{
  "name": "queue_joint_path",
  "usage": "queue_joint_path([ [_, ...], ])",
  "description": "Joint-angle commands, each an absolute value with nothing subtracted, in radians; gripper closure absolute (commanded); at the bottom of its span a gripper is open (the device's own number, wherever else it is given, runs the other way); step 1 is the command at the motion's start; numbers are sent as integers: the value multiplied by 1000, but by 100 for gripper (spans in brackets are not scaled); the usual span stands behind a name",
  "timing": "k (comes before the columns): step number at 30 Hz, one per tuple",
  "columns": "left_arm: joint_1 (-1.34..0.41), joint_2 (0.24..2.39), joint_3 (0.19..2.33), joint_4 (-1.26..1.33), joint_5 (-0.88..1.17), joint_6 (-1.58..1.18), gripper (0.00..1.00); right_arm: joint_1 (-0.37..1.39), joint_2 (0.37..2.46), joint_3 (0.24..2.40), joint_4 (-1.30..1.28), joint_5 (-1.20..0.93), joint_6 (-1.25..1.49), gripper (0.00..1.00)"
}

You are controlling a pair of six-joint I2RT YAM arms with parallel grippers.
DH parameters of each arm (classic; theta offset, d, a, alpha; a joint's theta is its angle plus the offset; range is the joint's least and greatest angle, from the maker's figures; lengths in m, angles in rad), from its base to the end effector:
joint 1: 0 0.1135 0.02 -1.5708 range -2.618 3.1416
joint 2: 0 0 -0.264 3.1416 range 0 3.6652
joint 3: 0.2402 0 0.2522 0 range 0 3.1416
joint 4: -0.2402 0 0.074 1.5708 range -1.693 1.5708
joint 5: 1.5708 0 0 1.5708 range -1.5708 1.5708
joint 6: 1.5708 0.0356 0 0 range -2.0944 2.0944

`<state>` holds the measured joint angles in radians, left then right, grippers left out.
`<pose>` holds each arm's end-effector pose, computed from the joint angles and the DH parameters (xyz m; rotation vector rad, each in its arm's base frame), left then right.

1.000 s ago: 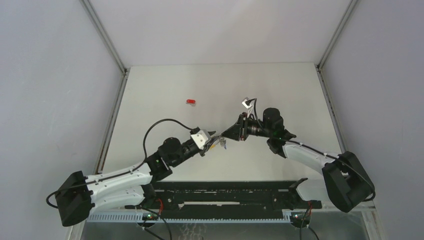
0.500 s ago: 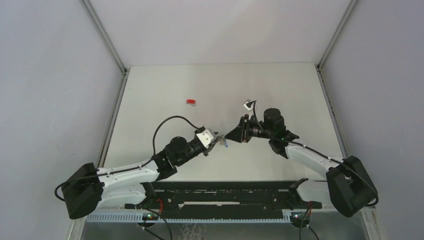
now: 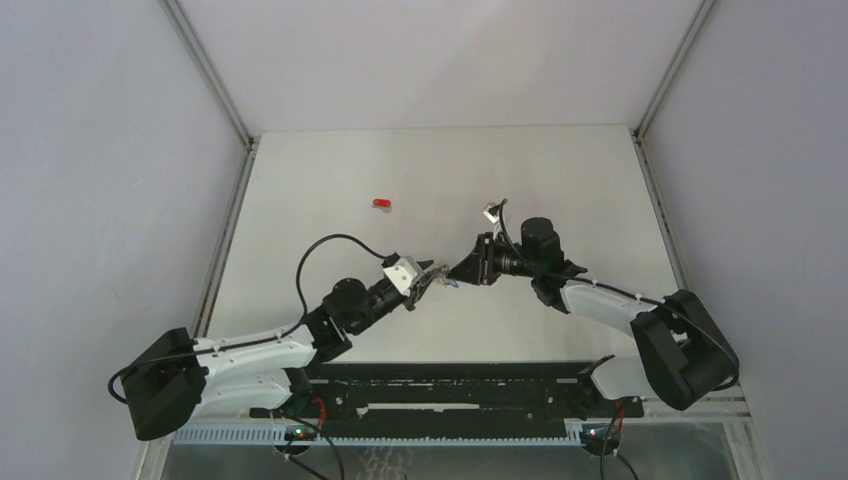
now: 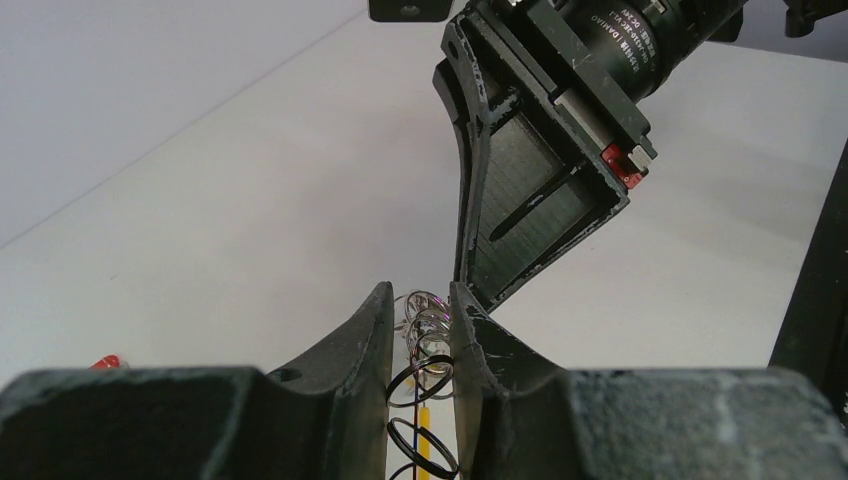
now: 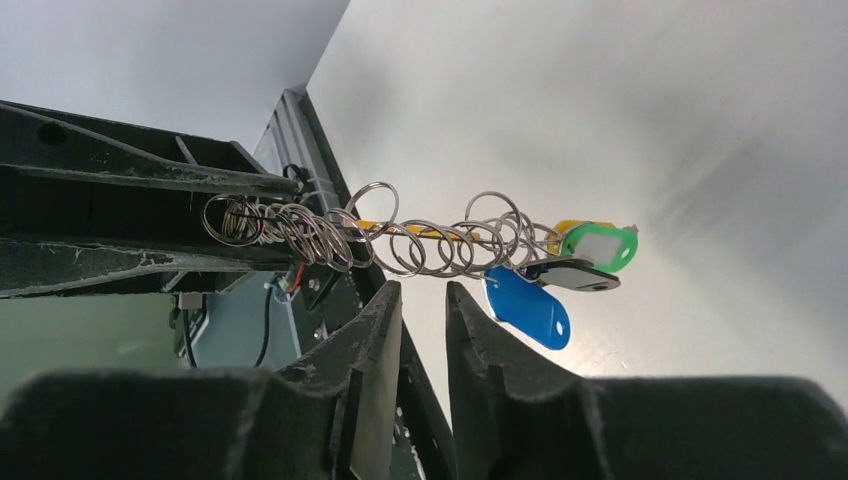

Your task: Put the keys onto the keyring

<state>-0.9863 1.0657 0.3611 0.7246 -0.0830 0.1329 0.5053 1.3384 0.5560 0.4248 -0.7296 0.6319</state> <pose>0.1278 -0.1879 0.2338 0.7828 1.3759 -0.6080 0.2243 0.1512 0.2051 -0.4118 2.0768 1.4233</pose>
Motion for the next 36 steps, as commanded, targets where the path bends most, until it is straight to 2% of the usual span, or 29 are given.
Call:
queue_joint_path([
  [1,-989,1027,343,817,-97,111,100,502,1346,552,558,-757,689,77],
  [17,-988,1006,341,821,-80,103,100,493,1368,553,612,-766,732,74],
  [33,-988,1025,347,838,-76,100,100,494,1354,552,707,-837,787,81],
  [36,-989,1027,345,838,-74,100,100,495,1357,552,715,-840,793,85],
])
